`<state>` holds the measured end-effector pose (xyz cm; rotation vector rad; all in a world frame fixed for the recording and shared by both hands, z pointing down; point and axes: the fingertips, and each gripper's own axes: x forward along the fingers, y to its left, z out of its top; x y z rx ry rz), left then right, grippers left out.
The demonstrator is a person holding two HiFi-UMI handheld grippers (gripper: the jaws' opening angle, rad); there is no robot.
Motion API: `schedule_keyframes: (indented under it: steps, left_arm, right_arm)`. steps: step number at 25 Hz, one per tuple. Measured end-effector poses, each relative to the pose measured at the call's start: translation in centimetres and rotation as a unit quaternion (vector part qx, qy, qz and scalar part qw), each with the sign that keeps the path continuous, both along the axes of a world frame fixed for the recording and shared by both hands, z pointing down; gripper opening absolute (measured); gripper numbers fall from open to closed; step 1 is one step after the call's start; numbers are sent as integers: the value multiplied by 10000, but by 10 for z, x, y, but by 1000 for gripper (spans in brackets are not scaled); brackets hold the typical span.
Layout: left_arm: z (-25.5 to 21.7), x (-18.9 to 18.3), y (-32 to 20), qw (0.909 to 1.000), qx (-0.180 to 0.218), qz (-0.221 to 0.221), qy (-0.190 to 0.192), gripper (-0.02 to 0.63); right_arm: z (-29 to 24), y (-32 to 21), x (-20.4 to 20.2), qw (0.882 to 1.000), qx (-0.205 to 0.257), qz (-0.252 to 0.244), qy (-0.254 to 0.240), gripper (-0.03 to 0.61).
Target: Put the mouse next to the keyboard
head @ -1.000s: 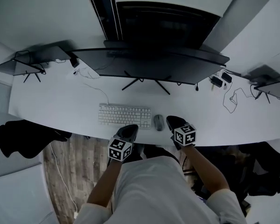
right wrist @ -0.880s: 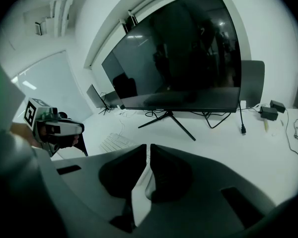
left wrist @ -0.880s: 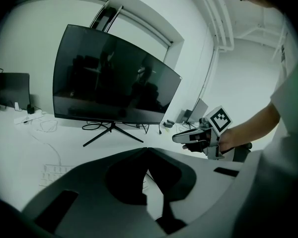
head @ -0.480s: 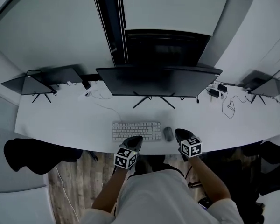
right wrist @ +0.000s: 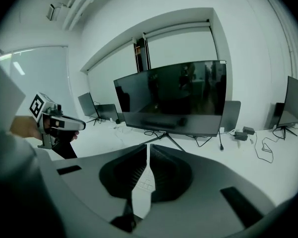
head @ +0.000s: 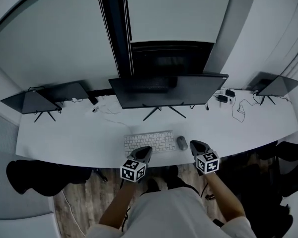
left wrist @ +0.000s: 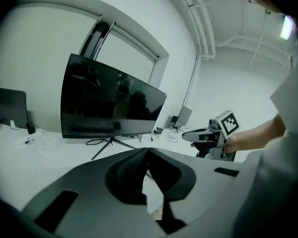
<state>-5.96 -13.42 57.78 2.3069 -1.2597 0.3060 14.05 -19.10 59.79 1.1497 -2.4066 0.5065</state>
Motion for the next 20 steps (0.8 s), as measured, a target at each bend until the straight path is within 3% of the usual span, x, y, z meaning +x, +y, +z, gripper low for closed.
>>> schedule_keyframes:
  steps: [10,20]
  left_arm:
    - [-24,-4,5,9994,336,36,-10,17]
    - [-44,-4,0,9976,615,-293,-92,17]
  right_arm:
    - [-34,12,0,9990,405,51,-184,41]
    - [-54,0,11,9970,624,-63,-458,41]
